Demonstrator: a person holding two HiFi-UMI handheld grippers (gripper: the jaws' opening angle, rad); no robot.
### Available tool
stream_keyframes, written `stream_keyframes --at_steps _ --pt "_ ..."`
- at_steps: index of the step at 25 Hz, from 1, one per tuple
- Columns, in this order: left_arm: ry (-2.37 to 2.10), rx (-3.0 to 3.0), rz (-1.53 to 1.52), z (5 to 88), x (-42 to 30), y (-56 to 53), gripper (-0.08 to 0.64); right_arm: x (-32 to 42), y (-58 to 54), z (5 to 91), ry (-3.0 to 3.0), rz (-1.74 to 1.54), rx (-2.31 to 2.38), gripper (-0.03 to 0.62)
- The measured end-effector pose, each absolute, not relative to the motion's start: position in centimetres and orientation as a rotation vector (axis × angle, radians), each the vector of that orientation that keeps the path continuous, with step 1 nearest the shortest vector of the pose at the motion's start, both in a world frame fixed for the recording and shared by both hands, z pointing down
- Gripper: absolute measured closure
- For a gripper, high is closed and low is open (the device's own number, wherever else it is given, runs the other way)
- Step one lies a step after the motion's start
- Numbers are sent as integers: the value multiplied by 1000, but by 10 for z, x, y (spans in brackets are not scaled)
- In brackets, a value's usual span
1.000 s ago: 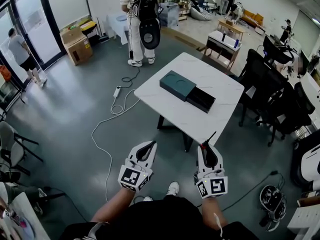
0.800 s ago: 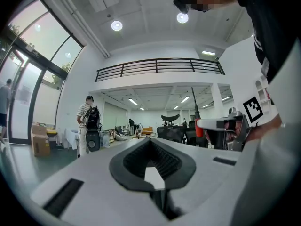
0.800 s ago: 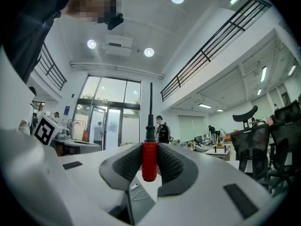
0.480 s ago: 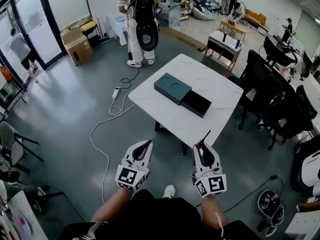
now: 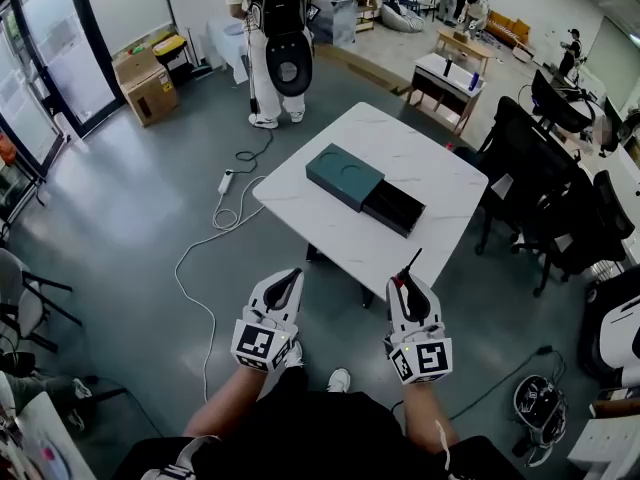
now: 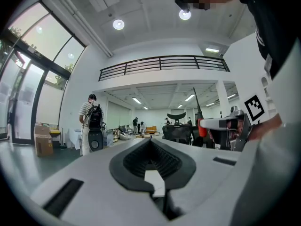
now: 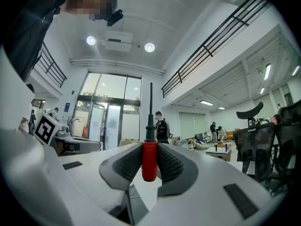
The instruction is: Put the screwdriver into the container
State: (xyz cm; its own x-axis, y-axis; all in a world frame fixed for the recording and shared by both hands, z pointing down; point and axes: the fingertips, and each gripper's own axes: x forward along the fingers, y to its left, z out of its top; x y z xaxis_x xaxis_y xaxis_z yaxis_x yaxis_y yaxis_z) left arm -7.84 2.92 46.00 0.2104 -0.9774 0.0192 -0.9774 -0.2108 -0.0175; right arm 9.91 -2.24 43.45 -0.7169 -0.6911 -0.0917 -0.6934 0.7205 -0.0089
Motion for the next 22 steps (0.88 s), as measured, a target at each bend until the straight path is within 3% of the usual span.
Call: stream_keyframes --at_steps 22 --pt "1693 -2603 -75 473 -153 -72 557 36 -104 457 2723 3 -1552 485"
